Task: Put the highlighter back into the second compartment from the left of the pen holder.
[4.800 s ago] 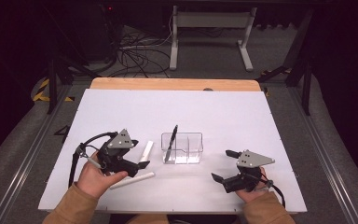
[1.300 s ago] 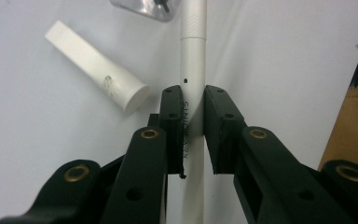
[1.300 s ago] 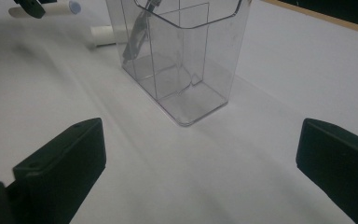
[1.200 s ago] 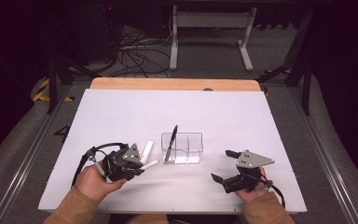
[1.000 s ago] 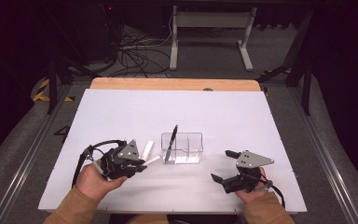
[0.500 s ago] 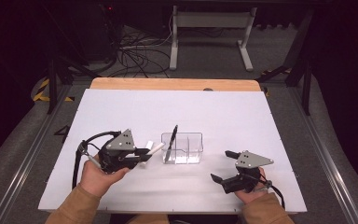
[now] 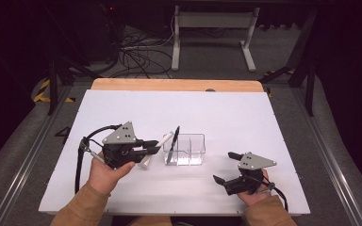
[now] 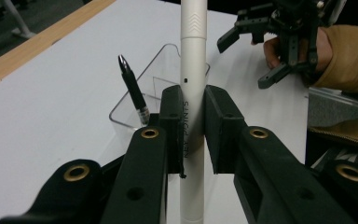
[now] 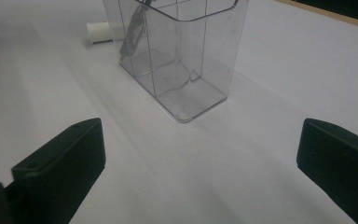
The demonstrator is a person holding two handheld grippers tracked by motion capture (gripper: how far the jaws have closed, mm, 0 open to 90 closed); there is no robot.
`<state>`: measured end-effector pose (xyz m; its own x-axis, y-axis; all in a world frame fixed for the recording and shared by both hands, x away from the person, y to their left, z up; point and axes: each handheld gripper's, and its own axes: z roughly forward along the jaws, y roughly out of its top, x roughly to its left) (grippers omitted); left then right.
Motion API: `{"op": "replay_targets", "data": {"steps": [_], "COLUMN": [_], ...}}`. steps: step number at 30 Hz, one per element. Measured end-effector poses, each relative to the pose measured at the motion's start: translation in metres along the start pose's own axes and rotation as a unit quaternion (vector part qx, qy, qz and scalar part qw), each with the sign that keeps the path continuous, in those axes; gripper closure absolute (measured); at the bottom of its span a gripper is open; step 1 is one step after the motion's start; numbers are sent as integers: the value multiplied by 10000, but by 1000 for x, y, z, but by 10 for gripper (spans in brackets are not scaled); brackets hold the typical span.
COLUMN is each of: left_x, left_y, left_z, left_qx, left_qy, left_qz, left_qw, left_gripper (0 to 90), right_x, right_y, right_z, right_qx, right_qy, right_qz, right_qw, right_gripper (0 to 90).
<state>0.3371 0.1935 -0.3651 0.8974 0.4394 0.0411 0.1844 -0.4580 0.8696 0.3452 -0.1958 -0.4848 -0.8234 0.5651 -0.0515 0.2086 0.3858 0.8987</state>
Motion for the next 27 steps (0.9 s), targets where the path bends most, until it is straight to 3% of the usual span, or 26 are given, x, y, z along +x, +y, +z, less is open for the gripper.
{"op": "replay_targets", "data": {"steps": [11,27], "left_x": [4,9], "left_y": [11,25], "left_z": [9,30], "left_qx": [-492,-1114], "left_qy": [-125,-326], "left_qz": [-65,-253], "left_qw": [9987,9929], "left_gripper": [785,785], "right_x": [1,1], "right_y": [0,0], "right_z": [1,1], "right_qx": [8,10], "right_qy": [-16,-8], "right_qz": [-40,-49], "right_qw": [10000,10000], "right_gripper": [14,14]}}
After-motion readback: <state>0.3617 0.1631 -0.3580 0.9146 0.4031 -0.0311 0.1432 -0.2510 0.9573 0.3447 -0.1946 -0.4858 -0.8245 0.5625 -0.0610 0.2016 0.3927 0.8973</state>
